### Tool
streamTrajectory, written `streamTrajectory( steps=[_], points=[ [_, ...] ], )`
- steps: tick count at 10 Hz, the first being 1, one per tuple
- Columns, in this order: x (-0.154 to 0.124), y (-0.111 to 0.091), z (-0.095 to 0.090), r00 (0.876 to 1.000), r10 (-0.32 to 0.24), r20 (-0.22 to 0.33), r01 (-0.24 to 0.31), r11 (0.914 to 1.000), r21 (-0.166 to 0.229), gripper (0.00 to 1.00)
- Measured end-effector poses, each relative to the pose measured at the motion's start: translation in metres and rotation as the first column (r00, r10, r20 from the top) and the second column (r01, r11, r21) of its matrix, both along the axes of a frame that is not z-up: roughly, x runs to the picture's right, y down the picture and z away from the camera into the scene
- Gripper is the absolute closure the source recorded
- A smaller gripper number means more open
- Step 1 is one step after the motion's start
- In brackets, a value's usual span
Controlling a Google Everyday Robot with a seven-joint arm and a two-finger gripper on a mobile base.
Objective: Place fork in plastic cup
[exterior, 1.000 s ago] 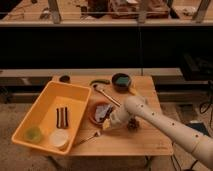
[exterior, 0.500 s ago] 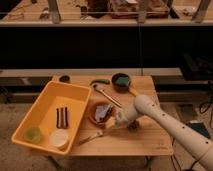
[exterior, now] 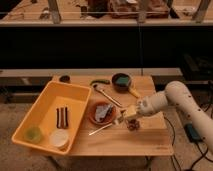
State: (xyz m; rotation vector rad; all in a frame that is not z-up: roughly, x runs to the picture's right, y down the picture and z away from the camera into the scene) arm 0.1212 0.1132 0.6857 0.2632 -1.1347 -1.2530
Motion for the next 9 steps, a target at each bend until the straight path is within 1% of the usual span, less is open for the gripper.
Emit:
streamTrajectory(
  steps=[1,2,3,4,6,7,8,9],
  points=[
    [0.005,-0.014,-0.012,1.0,0.018,0.007,-0.018,0.9998,0.005,1.0],
    [0.007,-0.037,-0.023,0.999,0.049,0.009,-0.049,0.9988,0.005,1.0],
    [0.004,-0.056,-0.027,0.998,0.062,0.003,-0.063,0.998,0.007,1.0],
    [-0.001,-0.07,-0.03,0.998,0.064,-0.002,-0.064,0.9979,0.012,1.0],
    [-0.032,-0.101,-0.033,0.999,0.047,-0.023,-0.046,0.9987,0.022,1.0],
    [-0.05,-0.11,-0.031,0.999,0.036,-0.032,-0.035,0.9991,0.026,1.0],
    [-0.079,-0.122,-0.028,0.999,0.011,-0.05,-0.009,0.9994,0.034,1.0],
    [-0.112,-0.132,-0.024,0.997,-0.027,-0.076,0.03,0.9986,0.043,1.0]
  ],
)
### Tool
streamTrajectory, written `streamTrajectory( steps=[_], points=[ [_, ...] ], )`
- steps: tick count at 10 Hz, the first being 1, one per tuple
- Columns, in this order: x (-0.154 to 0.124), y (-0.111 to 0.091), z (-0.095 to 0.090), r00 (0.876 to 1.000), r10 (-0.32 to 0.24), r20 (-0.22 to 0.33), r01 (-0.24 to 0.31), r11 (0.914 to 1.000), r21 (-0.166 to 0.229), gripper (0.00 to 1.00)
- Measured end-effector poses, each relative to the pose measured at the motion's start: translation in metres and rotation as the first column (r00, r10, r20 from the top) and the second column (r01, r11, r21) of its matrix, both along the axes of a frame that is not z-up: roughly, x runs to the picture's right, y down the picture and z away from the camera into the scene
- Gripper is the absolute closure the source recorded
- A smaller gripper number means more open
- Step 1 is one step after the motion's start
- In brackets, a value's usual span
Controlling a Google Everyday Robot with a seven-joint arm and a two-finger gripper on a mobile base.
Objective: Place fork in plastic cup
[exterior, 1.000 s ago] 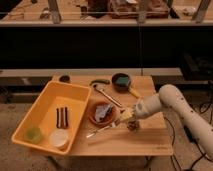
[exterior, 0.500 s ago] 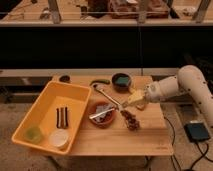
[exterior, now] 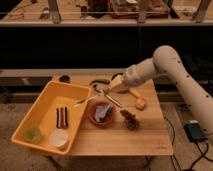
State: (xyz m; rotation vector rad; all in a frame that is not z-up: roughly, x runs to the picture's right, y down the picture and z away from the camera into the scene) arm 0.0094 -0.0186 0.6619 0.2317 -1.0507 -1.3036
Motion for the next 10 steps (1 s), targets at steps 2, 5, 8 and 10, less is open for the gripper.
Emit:
streamTrajectory(
  steps=[2,5,8,10],
  points=[
    [-0.042,-0.011,0.01,0.998,-0.057,-0.037,0.057,0.9984,0.003,1.0],
    [-0.109,-0.035,0.038,0.979,-0.16,-0.126,0.161,0.9869,0.002,1.0],
    [-0.145,-0.039,0.06,0.939,-0.28,-0.198,0.288,0.9577,0.011,1.0],
    [-0.152,-0.029,0.061,0.931,-0.332,-0.15,0.34,0.94,0.027,1.0]
  ],
)
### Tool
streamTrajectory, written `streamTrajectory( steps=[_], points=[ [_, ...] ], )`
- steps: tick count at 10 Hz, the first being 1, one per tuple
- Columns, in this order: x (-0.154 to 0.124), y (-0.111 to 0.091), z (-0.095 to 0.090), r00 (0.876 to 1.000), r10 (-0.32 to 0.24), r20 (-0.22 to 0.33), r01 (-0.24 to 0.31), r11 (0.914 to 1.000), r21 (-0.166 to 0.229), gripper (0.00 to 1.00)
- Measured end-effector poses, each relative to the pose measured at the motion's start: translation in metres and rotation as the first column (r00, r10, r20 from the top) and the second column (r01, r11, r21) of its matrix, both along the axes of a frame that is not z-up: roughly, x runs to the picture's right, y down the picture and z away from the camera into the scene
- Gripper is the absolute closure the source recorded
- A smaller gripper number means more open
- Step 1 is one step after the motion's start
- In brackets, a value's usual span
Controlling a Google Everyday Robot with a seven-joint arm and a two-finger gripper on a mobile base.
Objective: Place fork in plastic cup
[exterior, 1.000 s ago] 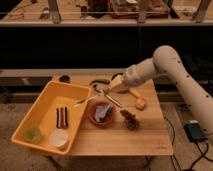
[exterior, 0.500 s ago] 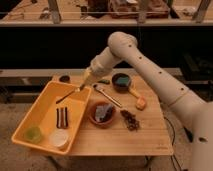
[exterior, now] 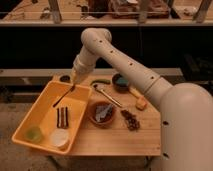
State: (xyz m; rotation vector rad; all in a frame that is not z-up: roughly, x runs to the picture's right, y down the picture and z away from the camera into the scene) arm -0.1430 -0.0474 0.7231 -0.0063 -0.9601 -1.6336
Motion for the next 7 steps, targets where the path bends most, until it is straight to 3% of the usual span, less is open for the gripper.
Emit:
streamTrajectory(
  steps=[5,7],
  points=[
    [-0.002,0.002,-0.005,1.0,-0.015,0.02,0.015,0.9998,0.009,1.0],
    [-0.021,0.013,-0.032,0.997,-0.052,0.061,0.05,0.9982,0.033,1.0]
  ],
)
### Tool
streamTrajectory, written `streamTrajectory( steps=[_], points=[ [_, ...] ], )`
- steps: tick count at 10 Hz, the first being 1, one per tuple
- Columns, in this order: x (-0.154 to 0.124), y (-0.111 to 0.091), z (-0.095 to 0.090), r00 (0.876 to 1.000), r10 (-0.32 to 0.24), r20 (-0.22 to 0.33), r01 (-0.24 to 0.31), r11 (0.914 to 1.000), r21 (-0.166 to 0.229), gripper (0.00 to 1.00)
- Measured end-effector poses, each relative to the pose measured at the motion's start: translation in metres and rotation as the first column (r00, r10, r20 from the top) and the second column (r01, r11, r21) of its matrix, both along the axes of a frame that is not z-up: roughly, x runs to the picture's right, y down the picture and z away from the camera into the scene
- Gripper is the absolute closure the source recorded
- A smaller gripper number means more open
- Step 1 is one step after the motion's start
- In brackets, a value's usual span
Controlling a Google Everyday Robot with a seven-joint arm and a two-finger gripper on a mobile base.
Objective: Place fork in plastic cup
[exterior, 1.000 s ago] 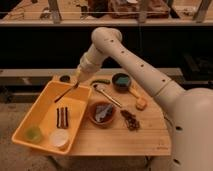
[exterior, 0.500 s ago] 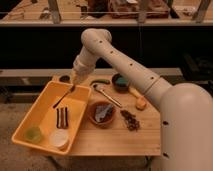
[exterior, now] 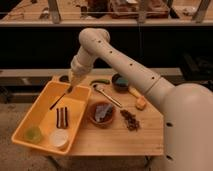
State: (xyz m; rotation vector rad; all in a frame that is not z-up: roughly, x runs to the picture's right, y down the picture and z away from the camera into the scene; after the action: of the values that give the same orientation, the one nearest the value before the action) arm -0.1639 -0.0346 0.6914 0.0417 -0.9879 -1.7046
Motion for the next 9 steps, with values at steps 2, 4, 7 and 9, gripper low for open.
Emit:
streamTrajectory(
  steps=[2,4,7,9],
  points=[
    [-0.03,0.025,-0.033,0.999,-0.047,0.018,0.046,0.9986,0.025,1.0],
    [-0.064,0.049,-0.052,0.996,-0.089,0.02,0.089,0.9954,0.037,1.0],
    [-0.089,0.067,-0.039,0.991,-0.131,-0.024,0.132,0.9906,0.037,1.0],
    [-0.103,0.07,-0.023,0.986,-0.156,-0.058,0.158,0.9867,0.037,1.0]
  ],
)
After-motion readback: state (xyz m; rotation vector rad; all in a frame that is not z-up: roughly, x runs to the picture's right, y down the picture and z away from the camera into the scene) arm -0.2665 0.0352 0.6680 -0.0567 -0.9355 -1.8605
